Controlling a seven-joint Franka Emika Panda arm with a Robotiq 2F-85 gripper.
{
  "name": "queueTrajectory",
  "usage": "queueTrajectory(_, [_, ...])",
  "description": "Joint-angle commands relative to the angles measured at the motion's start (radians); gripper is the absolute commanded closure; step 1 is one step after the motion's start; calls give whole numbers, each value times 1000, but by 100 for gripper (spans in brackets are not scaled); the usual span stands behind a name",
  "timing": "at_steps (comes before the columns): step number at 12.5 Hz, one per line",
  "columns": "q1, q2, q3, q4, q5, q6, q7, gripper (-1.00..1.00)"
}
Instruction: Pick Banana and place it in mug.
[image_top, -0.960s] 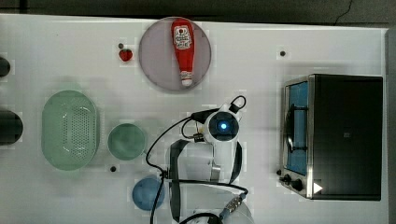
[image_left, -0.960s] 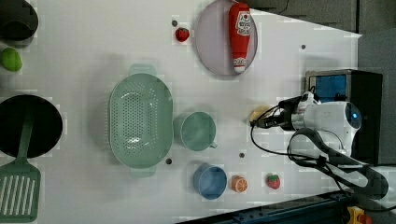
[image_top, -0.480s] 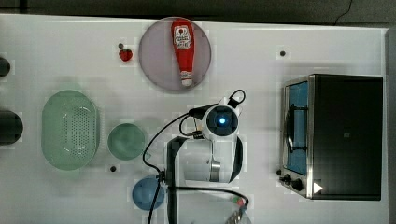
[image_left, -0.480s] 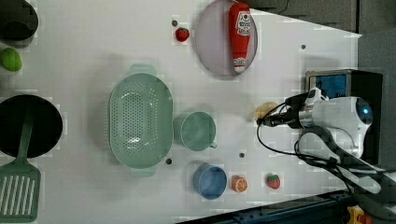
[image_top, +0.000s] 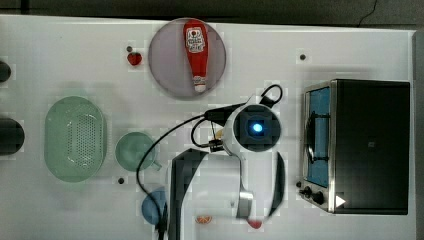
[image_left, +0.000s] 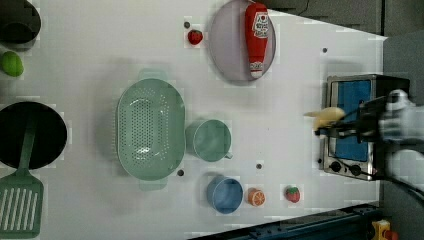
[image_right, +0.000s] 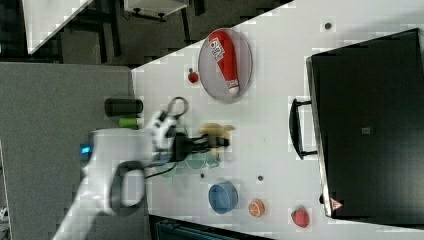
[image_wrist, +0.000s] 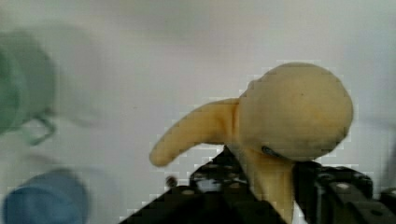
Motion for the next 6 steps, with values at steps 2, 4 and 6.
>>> queueTrajectory(2, [27,-121,60,95,11,-210,148,37])
queueTrajectory(4, [39,-146,110,121,11,-237,208,37])
queueTrajectory(6, [52,-158,166,123,19,-237,281,37])
